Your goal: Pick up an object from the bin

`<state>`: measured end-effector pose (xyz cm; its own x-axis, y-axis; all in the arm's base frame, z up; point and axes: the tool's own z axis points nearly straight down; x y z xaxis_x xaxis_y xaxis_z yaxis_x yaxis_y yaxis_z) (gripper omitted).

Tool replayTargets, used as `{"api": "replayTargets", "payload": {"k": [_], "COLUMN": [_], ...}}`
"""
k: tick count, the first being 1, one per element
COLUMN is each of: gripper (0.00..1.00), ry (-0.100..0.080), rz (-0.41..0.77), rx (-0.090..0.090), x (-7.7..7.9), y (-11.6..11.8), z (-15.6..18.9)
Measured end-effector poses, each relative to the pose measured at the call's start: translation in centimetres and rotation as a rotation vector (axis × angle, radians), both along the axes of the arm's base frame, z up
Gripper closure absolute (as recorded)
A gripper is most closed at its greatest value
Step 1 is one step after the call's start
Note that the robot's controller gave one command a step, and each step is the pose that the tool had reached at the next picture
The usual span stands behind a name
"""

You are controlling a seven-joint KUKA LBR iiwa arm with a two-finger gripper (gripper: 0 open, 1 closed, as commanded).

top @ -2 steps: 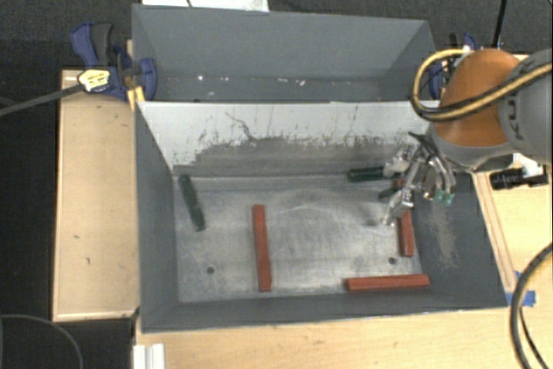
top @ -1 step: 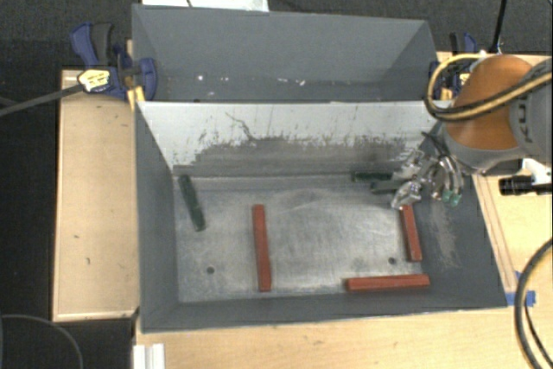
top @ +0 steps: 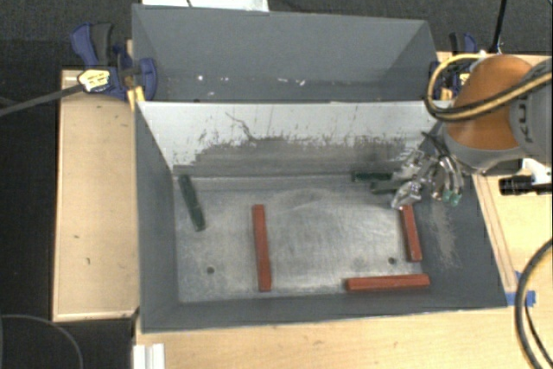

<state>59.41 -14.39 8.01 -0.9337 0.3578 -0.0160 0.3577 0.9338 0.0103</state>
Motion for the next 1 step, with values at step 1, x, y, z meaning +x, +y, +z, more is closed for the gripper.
{"api": "replayTargets", "payload": {"k": [1], "gripper": [1.00], "ry": [0.011], "rz": [0.037], "rx": [-0.006], "x": [-1.45], "y": [-0.13], "z": [17.64]}}
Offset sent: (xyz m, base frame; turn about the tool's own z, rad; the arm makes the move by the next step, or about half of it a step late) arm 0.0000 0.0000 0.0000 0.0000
